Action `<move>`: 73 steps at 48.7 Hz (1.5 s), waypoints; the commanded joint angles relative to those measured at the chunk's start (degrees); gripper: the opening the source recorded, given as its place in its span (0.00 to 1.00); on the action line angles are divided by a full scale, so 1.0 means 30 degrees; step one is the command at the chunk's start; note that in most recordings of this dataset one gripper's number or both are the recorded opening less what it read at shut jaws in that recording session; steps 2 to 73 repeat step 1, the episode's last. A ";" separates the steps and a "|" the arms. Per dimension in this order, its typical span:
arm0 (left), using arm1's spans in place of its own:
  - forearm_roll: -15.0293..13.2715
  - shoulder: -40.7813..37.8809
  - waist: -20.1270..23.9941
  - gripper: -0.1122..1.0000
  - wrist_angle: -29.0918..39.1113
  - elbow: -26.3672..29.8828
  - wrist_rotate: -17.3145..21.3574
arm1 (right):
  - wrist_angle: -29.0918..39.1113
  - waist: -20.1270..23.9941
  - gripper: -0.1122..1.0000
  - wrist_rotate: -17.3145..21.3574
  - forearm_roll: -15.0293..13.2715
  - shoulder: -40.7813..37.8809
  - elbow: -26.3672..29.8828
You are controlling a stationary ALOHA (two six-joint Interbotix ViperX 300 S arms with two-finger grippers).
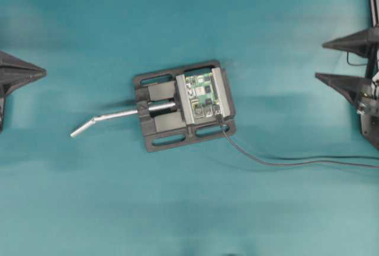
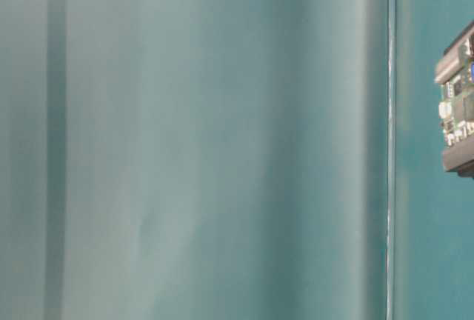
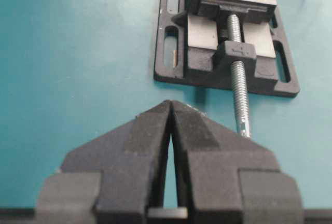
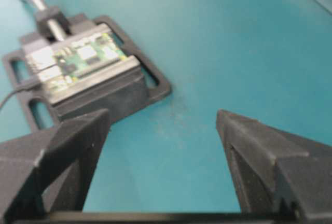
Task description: Insert the USB into the fixed PCB.
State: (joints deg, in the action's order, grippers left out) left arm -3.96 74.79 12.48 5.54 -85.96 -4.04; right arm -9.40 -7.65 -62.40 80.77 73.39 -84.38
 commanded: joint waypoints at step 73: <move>0.0059 -0.0176 -0.0029 0.13 -0.0088 0.0527 -0.0059 | 0.0762 -0.0146 0.87 0.0029 -0.0088 0.1143 -0.0322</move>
